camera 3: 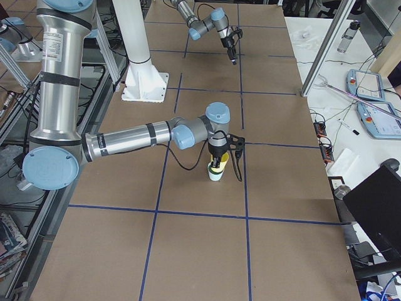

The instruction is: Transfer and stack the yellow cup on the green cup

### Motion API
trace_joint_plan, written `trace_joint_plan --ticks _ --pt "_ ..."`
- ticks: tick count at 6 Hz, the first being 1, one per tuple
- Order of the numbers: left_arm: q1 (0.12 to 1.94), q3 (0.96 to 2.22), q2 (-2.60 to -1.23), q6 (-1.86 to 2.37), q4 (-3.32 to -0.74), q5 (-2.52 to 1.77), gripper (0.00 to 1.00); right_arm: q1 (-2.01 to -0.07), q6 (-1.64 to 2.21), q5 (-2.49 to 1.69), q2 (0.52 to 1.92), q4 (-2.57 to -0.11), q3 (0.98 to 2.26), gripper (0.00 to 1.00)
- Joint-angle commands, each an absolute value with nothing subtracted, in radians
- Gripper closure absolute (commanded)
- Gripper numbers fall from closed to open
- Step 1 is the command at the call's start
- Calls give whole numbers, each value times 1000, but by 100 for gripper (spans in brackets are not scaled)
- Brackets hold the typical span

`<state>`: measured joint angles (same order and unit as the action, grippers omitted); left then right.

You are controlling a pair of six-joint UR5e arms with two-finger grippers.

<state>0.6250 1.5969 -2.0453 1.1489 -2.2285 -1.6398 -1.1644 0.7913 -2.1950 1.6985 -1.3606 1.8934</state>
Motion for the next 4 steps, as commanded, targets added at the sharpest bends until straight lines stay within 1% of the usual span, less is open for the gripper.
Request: trace_joint_plan --ticks 1,2,4 --pt "629 1595 -2039 1140 -2223 -1640 0 -1164 788 -2197 1698 -1361 1884 0" --pt "682 1582 -2007 1099 -2224 -1691 0 -1164 779 -2195 1697 -1359 1891 0" --pt "860 1540 -1907 830 -2221 -1959 1 -1201 706 -2197 1686 -1361 1899 0"
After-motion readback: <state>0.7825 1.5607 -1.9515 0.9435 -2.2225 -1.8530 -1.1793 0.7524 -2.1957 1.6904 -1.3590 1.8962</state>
